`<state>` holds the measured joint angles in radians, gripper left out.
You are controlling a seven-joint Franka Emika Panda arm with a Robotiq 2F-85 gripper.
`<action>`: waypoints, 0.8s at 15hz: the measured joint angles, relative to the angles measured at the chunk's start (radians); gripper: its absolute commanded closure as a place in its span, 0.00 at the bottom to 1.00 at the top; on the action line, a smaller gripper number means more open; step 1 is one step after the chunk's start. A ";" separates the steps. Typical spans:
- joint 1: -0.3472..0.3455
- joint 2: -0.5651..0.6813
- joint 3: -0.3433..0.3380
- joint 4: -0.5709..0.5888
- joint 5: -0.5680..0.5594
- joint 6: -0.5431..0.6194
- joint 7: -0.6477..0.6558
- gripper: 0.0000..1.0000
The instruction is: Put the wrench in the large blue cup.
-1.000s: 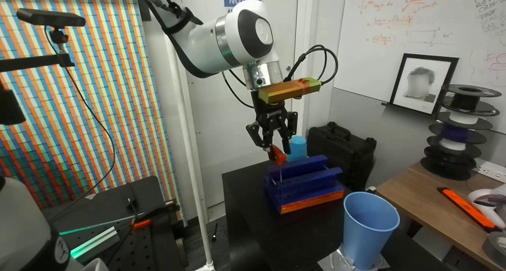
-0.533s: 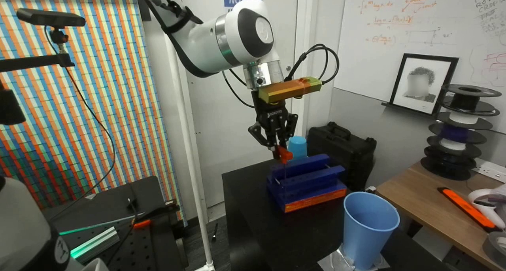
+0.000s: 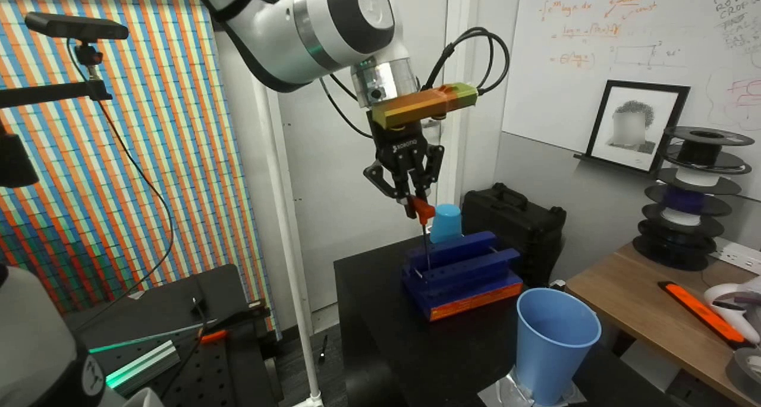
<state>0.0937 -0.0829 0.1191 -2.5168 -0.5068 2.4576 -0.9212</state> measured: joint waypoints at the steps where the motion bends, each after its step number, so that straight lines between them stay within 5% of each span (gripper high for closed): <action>1: 0.001 -0.037 0.000 -0.018 0.017 0.000 0.000 0.90; 12: -0.043 -0.394 -0.113 -0.051 0.071 -0.088 0.067 0.90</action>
<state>0.0506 -0.4771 0.0057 -2.5674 -0.4357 2.3698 -0.8545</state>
